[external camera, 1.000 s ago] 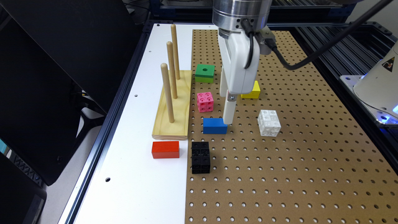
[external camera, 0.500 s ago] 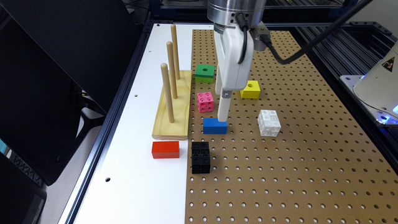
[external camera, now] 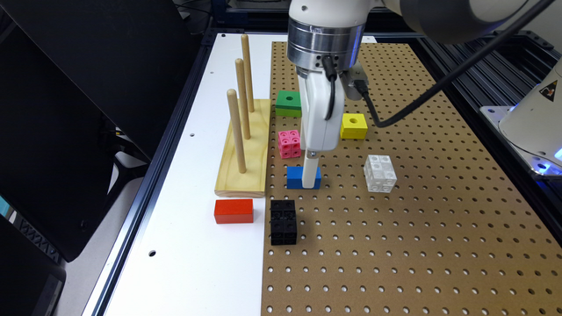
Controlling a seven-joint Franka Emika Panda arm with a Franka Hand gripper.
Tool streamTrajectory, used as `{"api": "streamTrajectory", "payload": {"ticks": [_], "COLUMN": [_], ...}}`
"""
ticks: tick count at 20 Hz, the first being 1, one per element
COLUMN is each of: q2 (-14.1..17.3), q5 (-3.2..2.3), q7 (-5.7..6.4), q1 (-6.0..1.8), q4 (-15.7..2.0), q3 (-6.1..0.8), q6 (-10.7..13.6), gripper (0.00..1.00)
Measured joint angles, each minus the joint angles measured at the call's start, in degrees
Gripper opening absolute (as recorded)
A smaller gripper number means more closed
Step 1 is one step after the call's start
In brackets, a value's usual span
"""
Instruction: Pick up narrow blue stick.
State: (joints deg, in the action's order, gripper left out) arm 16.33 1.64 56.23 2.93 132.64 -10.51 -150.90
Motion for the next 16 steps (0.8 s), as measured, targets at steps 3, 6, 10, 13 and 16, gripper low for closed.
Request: {"api": "streamTrajectory", "payload": {"ticks": [3,6,10,13,16], "q2": [0.28,2.49,5.21,5.36,5.36], "q5": [0.0,-0.12,-0.36,-0.44,-0.46], "q7": [0.0,0.0,0.0,0.0,0.0], "q1": [0.0,0.0,0.01,0.01,0.02], "q4": [0.0,-0.02,-0.25,-0.46,-0.55], "q3": [0.01,0.08,0.29,0.39,0.41], "q6": [-0.01,-1.76,-4.42,-4.48,-4.48], "gripper": [1.0,1.0,1.0,1.0,1.0]}}
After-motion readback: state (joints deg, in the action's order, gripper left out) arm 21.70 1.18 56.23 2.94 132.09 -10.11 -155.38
